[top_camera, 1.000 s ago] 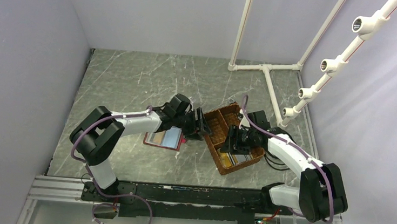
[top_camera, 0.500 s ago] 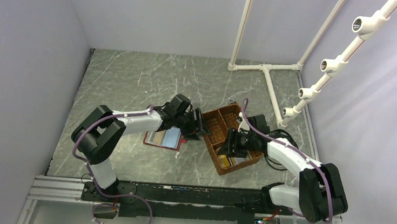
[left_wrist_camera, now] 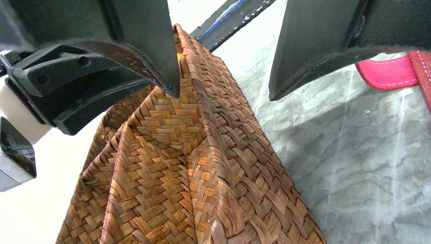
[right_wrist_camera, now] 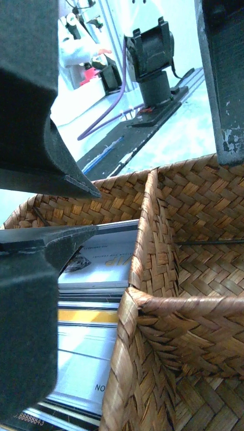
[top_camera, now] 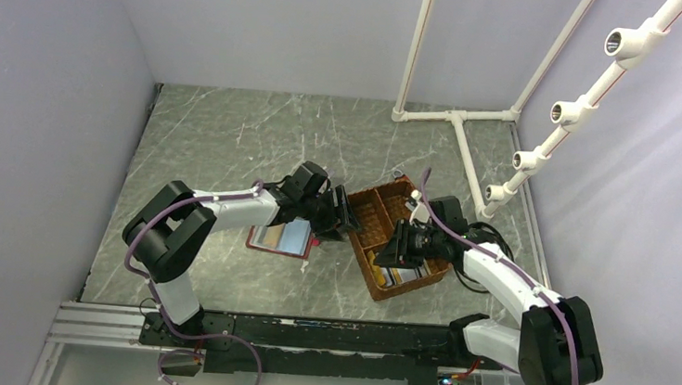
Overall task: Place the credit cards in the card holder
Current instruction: Pick up the credit card from the storage box.
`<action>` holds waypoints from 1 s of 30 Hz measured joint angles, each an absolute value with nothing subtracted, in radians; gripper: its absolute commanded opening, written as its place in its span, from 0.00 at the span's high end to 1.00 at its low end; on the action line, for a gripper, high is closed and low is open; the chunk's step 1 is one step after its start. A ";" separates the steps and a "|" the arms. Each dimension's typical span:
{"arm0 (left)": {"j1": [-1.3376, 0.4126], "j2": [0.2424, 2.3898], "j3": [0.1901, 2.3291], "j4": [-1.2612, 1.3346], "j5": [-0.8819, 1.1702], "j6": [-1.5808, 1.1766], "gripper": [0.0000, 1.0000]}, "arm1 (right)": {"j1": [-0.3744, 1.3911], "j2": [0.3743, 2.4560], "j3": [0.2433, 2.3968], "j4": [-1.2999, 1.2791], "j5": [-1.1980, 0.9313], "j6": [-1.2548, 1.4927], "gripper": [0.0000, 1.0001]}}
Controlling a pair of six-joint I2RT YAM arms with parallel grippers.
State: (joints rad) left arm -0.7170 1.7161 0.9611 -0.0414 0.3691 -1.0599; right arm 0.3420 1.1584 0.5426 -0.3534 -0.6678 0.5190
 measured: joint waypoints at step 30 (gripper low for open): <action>-0.717 1.718 0.967 -0.037 0.368 -1.056 0.22 | 0.563 1.149 0.669 -0.515 -0.322 0.497 1.00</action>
State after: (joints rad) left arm -0.7170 1.7176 0.9672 -0.0368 0.3683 -1.0561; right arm 0.5629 1.1488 0.6693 -0.5148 -0.3218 0.4969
